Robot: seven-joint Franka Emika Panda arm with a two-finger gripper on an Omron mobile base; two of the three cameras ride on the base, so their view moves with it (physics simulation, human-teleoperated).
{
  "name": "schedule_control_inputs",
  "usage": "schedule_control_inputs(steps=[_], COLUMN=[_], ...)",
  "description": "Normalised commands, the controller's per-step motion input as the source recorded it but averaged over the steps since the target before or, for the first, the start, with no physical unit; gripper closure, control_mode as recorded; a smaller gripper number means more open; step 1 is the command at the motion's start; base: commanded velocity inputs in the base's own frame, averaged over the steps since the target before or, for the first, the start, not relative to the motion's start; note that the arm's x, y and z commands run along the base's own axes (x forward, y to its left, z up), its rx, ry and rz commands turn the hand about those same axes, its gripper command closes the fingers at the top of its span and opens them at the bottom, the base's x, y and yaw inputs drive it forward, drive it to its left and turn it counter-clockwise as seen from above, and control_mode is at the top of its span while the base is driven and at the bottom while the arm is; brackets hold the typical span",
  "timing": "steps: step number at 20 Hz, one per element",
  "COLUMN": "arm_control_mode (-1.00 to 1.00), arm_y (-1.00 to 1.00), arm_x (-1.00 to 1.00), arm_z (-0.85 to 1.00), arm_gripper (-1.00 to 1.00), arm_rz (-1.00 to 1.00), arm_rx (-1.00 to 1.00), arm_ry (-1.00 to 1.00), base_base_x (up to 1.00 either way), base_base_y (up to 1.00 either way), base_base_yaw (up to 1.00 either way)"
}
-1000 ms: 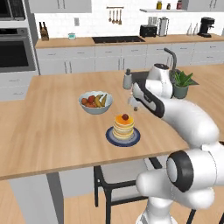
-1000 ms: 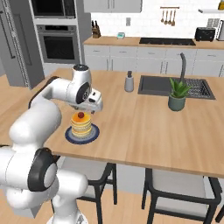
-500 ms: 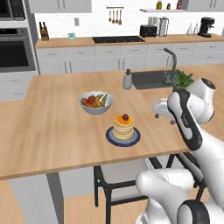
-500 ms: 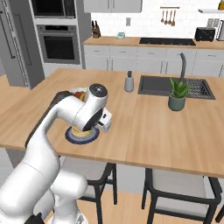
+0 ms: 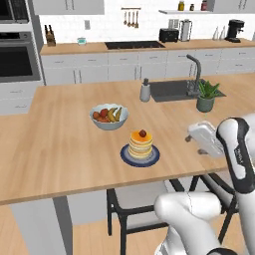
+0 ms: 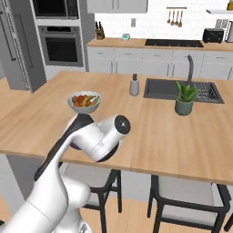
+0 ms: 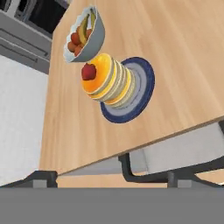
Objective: Take the strawberry from the fridge and place it on top of the pancake, located on the dining counter.
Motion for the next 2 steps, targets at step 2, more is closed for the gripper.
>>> schedule_control_inputs(steps=[2], arm_control_mode=[-1.00], arm_y=[-0.02], arm_x=[-0.05], arm_z=[0.00], arm_gripper=[-1.00], arm_rz=[0.01], arm_rx=[0.21], arm_ry=[0.09], base_base_x=[0.00], base_base_y=[0.00], base_base_yaw=[0.00])
